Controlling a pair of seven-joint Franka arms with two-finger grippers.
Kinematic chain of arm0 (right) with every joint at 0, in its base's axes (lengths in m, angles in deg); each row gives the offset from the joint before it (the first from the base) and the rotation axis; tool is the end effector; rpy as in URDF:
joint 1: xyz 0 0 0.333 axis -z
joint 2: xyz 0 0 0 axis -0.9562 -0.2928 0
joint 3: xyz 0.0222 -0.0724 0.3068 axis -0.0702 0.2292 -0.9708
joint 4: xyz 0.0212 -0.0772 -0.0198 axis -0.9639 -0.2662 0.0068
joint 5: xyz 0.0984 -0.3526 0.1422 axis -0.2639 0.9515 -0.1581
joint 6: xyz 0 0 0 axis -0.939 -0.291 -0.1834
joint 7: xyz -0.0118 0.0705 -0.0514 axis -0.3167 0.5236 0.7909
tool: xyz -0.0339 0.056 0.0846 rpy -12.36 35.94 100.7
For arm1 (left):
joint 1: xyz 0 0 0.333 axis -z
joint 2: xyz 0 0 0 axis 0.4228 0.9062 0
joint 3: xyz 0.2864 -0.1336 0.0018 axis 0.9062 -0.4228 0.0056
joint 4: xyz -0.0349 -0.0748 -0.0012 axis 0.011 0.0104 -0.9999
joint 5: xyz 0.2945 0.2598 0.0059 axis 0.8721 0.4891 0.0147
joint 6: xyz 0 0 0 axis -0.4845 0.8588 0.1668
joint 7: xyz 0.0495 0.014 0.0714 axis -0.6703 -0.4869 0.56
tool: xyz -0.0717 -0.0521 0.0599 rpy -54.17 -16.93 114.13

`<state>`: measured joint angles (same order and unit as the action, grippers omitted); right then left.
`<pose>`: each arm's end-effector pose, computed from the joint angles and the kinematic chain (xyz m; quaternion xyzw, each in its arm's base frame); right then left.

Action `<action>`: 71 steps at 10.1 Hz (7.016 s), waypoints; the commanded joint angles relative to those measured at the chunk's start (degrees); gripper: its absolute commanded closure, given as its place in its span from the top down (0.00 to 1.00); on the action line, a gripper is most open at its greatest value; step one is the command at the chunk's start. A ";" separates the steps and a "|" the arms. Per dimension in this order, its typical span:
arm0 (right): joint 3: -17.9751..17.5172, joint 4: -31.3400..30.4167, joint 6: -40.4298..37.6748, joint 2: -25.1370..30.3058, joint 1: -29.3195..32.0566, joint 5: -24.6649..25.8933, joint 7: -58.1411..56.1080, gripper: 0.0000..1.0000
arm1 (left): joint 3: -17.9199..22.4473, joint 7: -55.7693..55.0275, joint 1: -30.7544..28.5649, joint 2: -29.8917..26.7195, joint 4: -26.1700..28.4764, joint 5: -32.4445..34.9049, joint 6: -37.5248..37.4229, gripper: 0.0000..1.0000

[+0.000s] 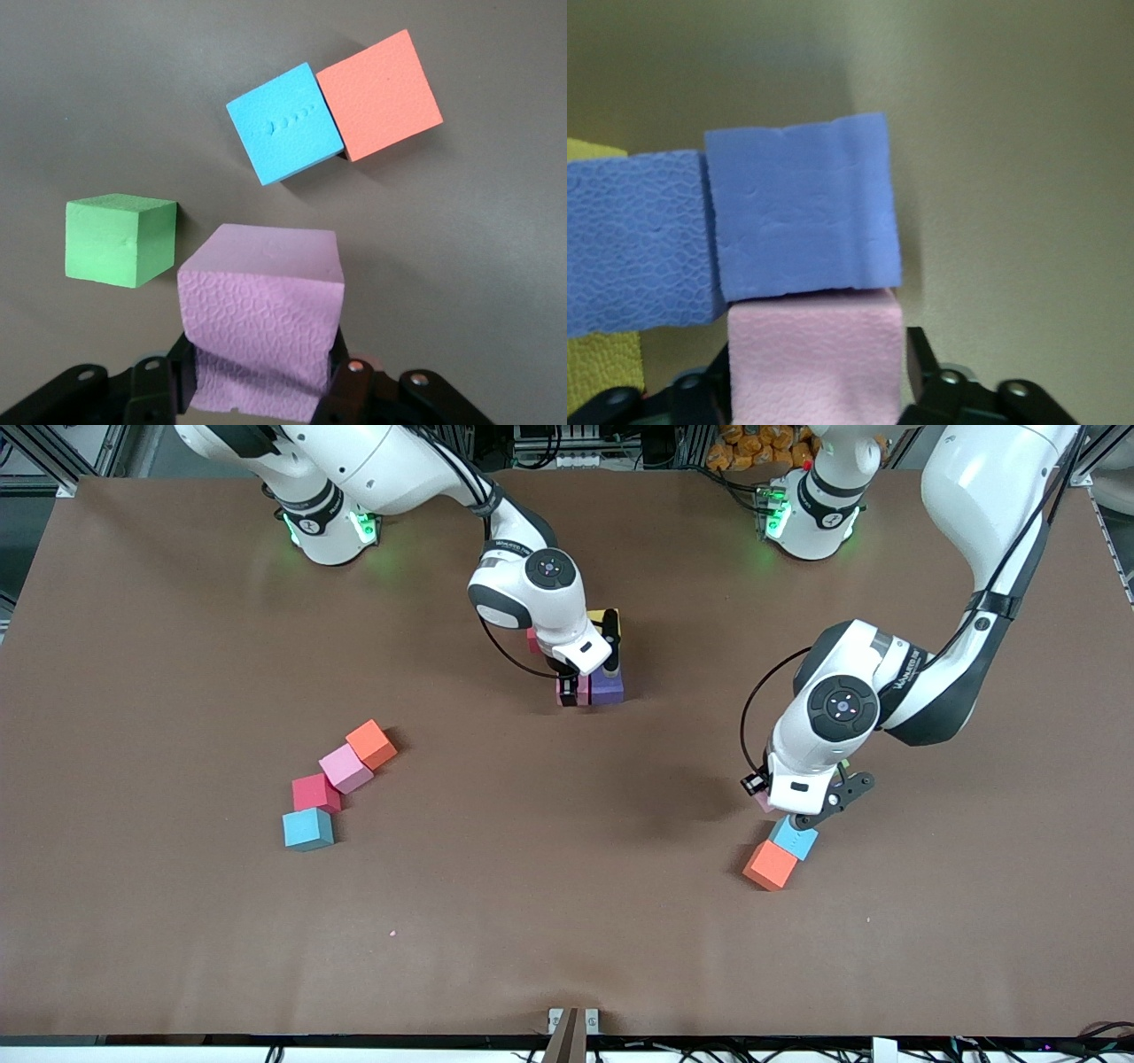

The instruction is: Form number 2 with 11 blocks

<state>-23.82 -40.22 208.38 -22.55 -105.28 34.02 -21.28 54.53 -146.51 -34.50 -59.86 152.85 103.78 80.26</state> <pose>0.3826 0.5192 0.2011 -0.7146 -0.6976 -0.0517 0.0070 0.6113 -0.2194 0.3182 -0.9605 -0.2710 0.0166 0.0610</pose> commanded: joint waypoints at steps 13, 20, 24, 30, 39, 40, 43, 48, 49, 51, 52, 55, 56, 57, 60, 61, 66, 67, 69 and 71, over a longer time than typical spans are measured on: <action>-4.00 -10.60 -24.44 28.67 15.14 -0.95 -0.19 1.00 | -5.94 -36.54 10.97 1.37 -4.41 -9.11 -2.61 0.43; -3.92 -13.76 -22.00 30.88 36.16 -2.09 -13.84 1.00 | -4.80 -65.54 24.24 7.00 -10.92 -10.17 2.39 0.41; -4.00 -22.46 -7.93 29.92 43.20 -2.09 -32.24 1.00 | -3.23 -83.90 31.26 9.02 -10.92 -8.77 5.90 0.40; -4.00 -22.20 2.24 20.53 44.87 -2.27 -62.99 1.00 | 3.64 -96.94 39.98 10.61 -11.10 -8.94 13.03 0.39; -5.41 -23.96 2.81 18.75 44.17 -2.27 -69.70 1.00 | 3.64 -99.68 41.12 13.41 -10.66 -8.59 13.56 0.40; -5.41 -24.40 2.81 18.66 44.26 -2.35 -70.23 1.00 | 3.73 -99.42 41.39 13.77 -10.48 -8.41 14.69 0.41; -5.50 -25.27 2.89 18.31 44.17 -2.35 -70.33 1.00 | 3.99 -98.80 42.18 14.38 -9.08 -5.96 15.32 0.43; -5.76 -26.77 2.89 18.14 44.08 -2.35 -70.94 1.00 | 3.99 -98.80 42.62 16.85 -8.90 -1.73 15.85 0.42; -5.85 -26.77 3.42 16.92 44.08 -2.27 -71.12 1.00 | 3.99 -99.06 42.62 16.85 -8.99 -1.82 15.85 0.42; -5.85 -26.42 4.03 15.33 44.17 -2.27 -71.12 1.00 | 3.99 -99.50 42.71 16.85 -8.90 -1.82 15.85 0.42; -5.85 -26.33 4.04 15.32 44.52 -2.27 -71.29 1.00 | 3.99 -99.50 42.62 16.85 -8.81 -1.82 15.85 0.42; -5.76 -25.19 4.12 14.80 45.67 -2.18 -71.56 1.00 | 3.99 -99.15 42.10 16.67 -8.72 -1.82 15.58 0.42; -5.76 -25.19 4.12 14.62 45.84 -2.27 -71.56 1.00 | 3.99 -98.89 42.01 16.58 -8.46 -1.82 15.50 0.42; -5.76 -25.19 4.65 13.92 46.10 -2.27 -71.56 1.00 | 3.99 -98.71 41.66 16.58 -8.46 -1.82 15.50 0.42; -5.67 -25.19 6.06 13.30 46.37 -2.27 -71.47 0.74 | 4.08 -98.63 41.48 16.58 -8.55 -1.73 15.50 0.43; -5.67 -25.19 6.06 13.39 46.37 -2.27 -71.47 0.54 | 4.78 -98.45 41.57 16.49 -8.63 -1.73 15.50 0.43; -5.85 -25.28 5.44 18.30 46.28 -2.44 -71.03 0.25 | 5.22 -98.36 41.66 16.58 -8.64 -1.73 15.50 0.52; -5.85 -25.19 5.44 19.27 46.63 -2.53 -71.03 0.25 | 5.22 -98.45 41.66 16.58 -8.64 -1.82 15.50 0.71; -5.85 -25.28 5.27 21.72 47.69 -5.05 -70.94 0.27 | 5.22 -98.36 41.83 16.50 -8.90 -1.73 15.50 1.00; -6.54 -25.37 -1.10 24.36 47.25 -12.60 -71.20 0.27 | 5.14 -97.32 41.22 15.45 -8.90 -1.73 14.36 1.00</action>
<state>-28.86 -64.39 211.43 -1.60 -58.76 26.17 -91.28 59.66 -238.37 6.85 -42.85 143.55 99.56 95.51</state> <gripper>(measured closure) 0.410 0.000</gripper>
